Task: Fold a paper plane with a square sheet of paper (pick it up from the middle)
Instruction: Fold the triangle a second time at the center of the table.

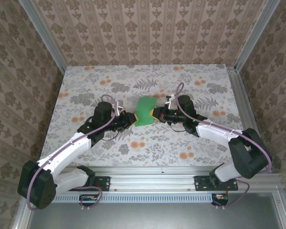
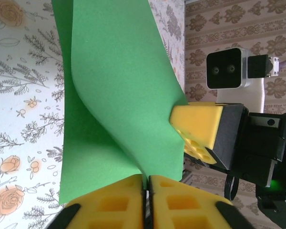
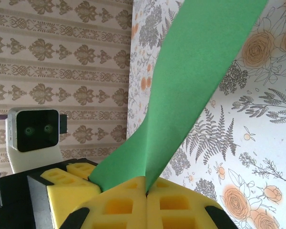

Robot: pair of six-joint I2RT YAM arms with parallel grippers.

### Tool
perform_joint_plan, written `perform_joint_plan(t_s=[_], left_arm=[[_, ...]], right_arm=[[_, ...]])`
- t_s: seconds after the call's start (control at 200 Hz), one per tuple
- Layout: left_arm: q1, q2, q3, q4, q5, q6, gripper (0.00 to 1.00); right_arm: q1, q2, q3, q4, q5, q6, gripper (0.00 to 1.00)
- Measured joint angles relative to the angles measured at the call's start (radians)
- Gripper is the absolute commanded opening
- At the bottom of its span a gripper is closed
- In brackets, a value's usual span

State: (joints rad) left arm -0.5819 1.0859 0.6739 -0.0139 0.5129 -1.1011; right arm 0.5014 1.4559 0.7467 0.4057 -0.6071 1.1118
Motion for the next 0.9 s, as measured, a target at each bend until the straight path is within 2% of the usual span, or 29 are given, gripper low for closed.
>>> perform_joint_plan(t_s=[0.05,0.385,0.6,0.9], left_arm=[[0.0,0.002,0.0,-0.001,0.003,0.001,0.0],[-0.055,0.082,0.0,-0.036,-0.005,0.032,0.0],[-0.095,0.149,0.0,-0.06,-0.031,0.051,0.0],[-0.151,0.333,0.003,-0.039,-0.027,0.056,0.0]], right_arm=[[0.0,-0.002,-0.005,0.004,-0.001,0.0,0.01],[-0.002,-0.001,-0.016,-0.008,-0.027,-0.022,0.13],[-0.008,0.034,-0.024,-0.115,-0.029,-0.102,0.17],[-0.014,0.107,-0.076,-0.278,-0.014,-0.222,0.26]])
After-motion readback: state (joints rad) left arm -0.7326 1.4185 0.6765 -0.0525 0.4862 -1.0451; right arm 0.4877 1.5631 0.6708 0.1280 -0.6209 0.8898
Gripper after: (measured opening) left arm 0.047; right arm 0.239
